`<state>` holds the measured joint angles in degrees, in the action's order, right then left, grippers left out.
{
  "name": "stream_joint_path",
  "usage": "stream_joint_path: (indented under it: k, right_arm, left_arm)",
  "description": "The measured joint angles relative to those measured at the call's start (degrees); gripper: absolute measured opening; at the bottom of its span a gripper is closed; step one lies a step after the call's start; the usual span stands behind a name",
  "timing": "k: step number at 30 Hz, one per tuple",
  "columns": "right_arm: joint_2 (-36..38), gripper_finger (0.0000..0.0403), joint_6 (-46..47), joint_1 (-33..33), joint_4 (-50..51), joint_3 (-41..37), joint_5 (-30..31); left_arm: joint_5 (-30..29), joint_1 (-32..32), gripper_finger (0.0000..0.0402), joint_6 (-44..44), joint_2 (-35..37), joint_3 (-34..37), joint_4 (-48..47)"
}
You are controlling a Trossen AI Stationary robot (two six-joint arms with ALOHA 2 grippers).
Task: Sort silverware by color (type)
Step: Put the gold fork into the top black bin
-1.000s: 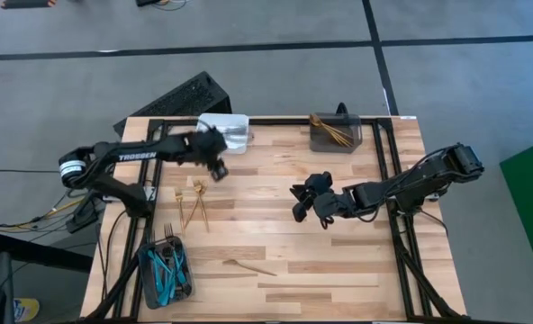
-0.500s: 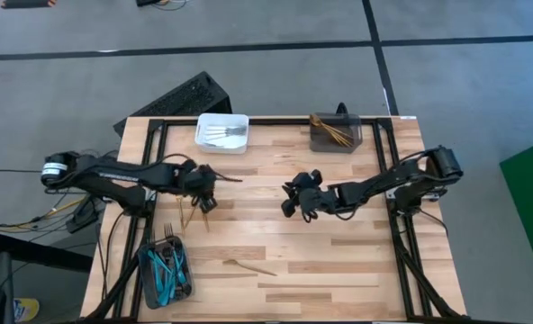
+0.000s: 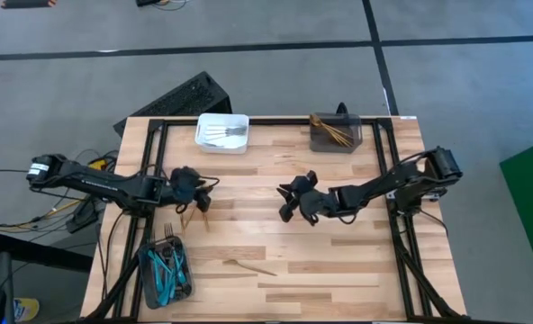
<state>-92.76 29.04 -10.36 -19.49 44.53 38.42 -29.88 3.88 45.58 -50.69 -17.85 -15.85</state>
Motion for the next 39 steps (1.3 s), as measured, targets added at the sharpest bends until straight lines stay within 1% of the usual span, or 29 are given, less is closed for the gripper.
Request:
stream_joint_path:
  k: [2, 3, 5, 7, 8, 10, 14, 17, 21, 23, 26, 27, 29, 32, 35, 39]
  right_arm:
    - [1.57, 0.0095, -1.03, -0.71, 0.9, 0.0, 0.88]
    - [2.28, 0.0095, -1.16, -0.96, 1.59, 0.0, 0.95]
    - [3.54, 0.0095, -1.24, -0.89, 3.22, 0.0, 0.95]
    - [4.22, 0.0095, -1.13, -0.38, 4.94, 0.0, 1.12]
    - [4.43, 0.0095, -0.78, -0.29, 5.42, 0.0, 1.44]
    - [4.45, 0.0095, 0.76, -0.23, 5.9, 0.0, 2.59]
    - [4.32, 0.0095, 2.89, -0.86, 6.19, 0.01, 2.4]
    - [4.31, 0.0095, 4.79, -1.74, 8.37, 0.02, 2.31]
    - [4.3, 0.0095, 5.92, -3.0, 9.19, 0.0, 2.7]
    - [4.3, 0.0095, 6.73, -3.17, 9.15, 0.0, 2.6]
    - [4.3, 0.0095, 7.41, -2.96, 9.2, 0.0, 2.74]
    - [4.3, 0.0095, 7.39, -2.8, 9.2, 0.0, 3.16]
    - [4.3, 0.0095, 7.45, -2.21, 9.18, 0.0, 3.49]
    - [4.3, 0.0095, 8.08, -1.75, 9.2, 0.0, 3.46]
    - [4.3, 0.0095, 8.46, -1.43, 9.24, 0.0, 3.46]
    - [4.3, 0.0095, 8.52, -1.49, 8.9, 0.0, 1.03]
  left_arm:
    - [2.39, -0.17, 0.0169, 3.25, 0.04, 0.31, -0.64]
    - [2.56, -0.17, 0.0169, 4.62, 0.04, 0.26, -1.12]
    - [0.48, 0.29, 0.0169, 8.13, -0.02, 0.13, -1.68]
    - [-2.14, 0.87, 0.0169, 11.95, -1.32, 0.13, -1.4]
    - [-2.51, 1.11, 0.0169, 12.95, -2.11, 0.13, -1.42]
    - [-1.9, 1.4, 0.0169, 13.69, -3.83, 0.13, -1.15]
    - [2.43, 1.44, 0.0169, 15.27, -7.74, 0.07, -2.02]
    - [3.1, 1.52, 0.0169, 18.48, -10.26, -0.02, -3.52]
    - [4.43, 4.59, 0.0169, 20.8, -12.39, -2.1, -4.67]
    - [4.24, 7.33, 0.0169, 19.43, -12.33, -5.59, -7.45]
    - [-0.94, 10.69, 0.0169, 19.17, -12.14, -11.89, -17.0]
    - [-2.38, 11.35, 0.0169, 19.54, -12.19, -13.08, -20.79]
    - [-3.57, 11.85, 0.0169, 21.6, -12.69, -13.73, -23.76]
    - [-1.02, 11.85, 0.0169, 28.59, -13.63, -12.59, -25.35]
    - [1.18, 11.83, 0.0169, 32.16, -16.19, -11.5, -25.42]
    - [2.45, 11.8, 0.0169, 32.2, -20.44, -11.47, -23.3]
